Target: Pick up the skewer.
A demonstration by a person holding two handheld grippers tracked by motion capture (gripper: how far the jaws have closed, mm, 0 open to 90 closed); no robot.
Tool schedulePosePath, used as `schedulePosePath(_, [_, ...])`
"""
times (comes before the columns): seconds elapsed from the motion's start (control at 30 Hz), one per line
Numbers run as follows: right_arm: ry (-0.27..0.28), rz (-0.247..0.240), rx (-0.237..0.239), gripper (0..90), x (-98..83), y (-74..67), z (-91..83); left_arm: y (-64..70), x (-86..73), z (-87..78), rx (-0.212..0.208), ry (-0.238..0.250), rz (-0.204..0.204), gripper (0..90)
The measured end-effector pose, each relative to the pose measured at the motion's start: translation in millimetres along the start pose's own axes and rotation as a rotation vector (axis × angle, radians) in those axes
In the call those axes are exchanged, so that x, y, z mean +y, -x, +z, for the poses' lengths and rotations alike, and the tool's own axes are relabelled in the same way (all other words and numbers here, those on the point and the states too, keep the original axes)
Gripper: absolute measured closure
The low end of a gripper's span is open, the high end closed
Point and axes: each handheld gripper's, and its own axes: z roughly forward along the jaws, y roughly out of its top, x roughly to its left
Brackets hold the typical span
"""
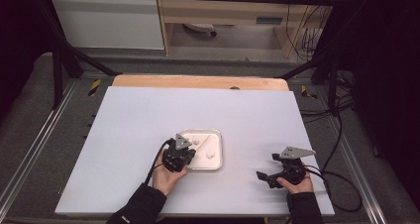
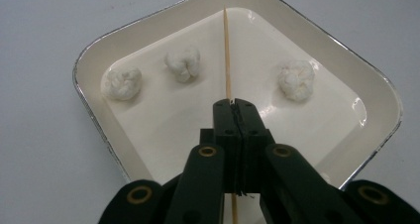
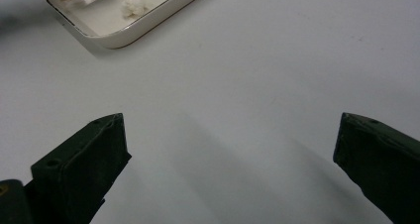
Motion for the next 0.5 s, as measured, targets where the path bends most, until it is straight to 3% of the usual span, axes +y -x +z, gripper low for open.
schedulePosePath(0.27, [0.003, -0.001, -0.007, 0.9, 0.5, -0.8, -0.9, -5.8, 3.7, -10.1, -0.029, 0.015, 0.009, 88.7])
schedulePosePath(0.5, [-0.003, -0.044, -0.015, 0.7, 4.4, -5.5, 1.2, -10.1, 5.3, -17.8, -0.062, 0.016, 0.026, 88.7])
